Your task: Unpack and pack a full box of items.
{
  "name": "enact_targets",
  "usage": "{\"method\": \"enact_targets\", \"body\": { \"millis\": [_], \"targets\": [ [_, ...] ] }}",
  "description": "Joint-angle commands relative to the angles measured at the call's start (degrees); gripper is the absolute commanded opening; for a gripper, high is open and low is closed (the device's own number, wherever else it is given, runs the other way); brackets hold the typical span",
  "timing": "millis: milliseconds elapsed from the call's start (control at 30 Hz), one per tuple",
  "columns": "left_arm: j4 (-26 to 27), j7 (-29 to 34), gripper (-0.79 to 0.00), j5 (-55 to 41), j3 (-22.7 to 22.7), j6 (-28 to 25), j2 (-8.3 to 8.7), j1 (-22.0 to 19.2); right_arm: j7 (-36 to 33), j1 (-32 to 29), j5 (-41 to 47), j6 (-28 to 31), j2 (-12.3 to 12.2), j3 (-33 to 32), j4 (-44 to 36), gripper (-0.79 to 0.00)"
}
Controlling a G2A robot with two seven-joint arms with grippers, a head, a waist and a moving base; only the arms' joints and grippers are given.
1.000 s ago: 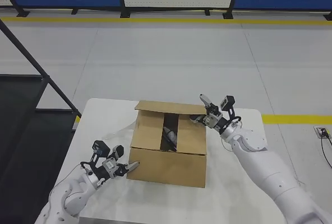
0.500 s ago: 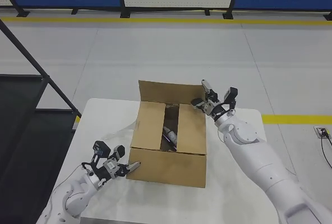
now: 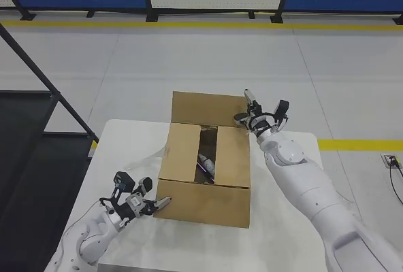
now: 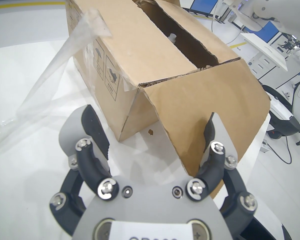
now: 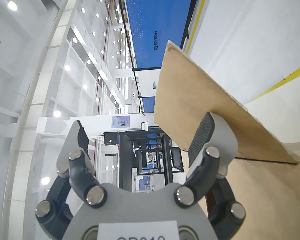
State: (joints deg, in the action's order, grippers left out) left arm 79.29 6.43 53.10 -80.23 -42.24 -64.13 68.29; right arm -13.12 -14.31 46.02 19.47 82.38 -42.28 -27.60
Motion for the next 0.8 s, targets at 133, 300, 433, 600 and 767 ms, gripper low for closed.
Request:
{"method": "enact_targets", "body": {
  "millis": [133,300,433,600,767],
  "targets": [
    [0.0,-0.2,0.000,-0.1,0.0,0.0,0.12,0.0,3.5,1.8,-2.0,-1.2,2.8,1.1,3.7,0.000],
    [-0.1,-0.3,0.000,-0.4,-0.2,0.0,0.24,0.1,11.2,3.0,-5.1,-0.7,5.4,2.3,6.8,0.000],
    [-0.2,-0.4,0.000,-0.6,-0.4,0.0,0.35,0.2,13.4,4.0,-7.0,-3.0,7.2,3.0,9.3,0.000],
    [-0.3,-0.7,0.000,-0.9,-0.7,0.0,0.48,0.3,11.8,5.0,-7.4,-4.8,8.6,2.6,12.1,0.000],
    [-0.3,-0.5,0.000,-1.0,-0.6,-0.1,0.57,0.1,8.6,5.8,-8.3,-6.6,9.2,2.1,14.2,0.000]
  ]
}}
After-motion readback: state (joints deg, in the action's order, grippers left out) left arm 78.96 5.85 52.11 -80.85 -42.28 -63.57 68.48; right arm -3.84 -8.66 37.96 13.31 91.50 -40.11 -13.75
